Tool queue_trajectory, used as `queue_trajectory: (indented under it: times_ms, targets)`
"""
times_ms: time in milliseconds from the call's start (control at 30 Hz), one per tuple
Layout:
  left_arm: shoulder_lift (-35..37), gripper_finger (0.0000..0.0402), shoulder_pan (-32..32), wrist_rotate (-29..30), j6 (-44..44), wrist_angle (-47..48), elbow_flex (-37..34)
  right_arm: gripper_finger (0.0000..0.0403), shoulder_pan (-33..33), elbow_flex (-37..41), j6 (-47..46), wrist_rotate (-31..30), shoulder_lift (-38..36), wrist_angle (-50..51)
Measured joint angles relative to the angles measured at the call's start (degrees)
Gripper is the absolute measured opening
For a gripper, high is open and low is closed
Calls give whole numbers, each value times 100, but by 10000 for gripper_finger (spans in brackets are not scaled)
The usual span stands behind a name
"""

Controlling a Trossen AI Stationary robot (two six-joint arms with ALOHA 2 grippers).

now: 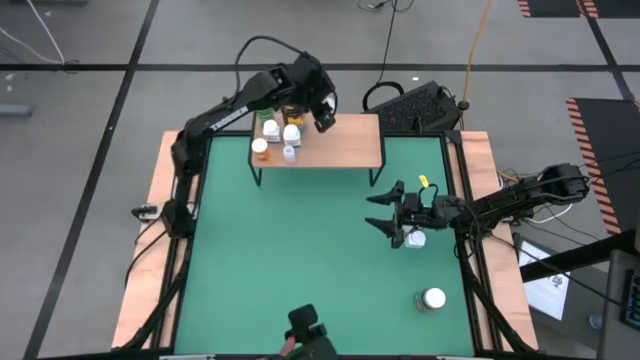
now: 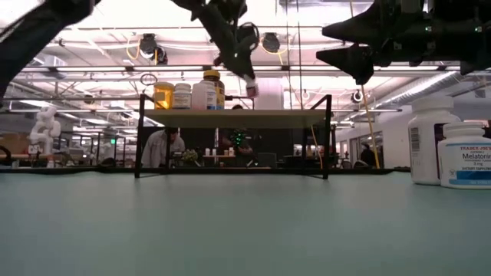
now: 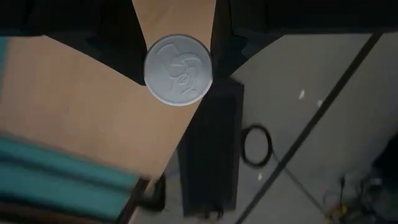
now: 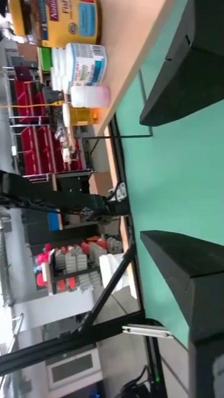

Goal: Pick and place medicine bottles onto shelf by color
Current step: Put the small white pill bottle on the shelf

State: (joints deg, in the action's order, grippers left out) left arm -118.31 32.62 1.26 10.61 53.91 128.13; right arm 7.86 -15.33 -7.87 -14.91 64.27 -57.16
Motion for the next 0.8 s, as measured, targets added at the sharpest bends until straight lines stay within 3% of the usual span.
queue_trajectory:
  times_ms: [800]
  targets:
    - [-296, 150, 263, 25, 27, 968, 162, 281, 0, 0, -86, 2, 0, 118]
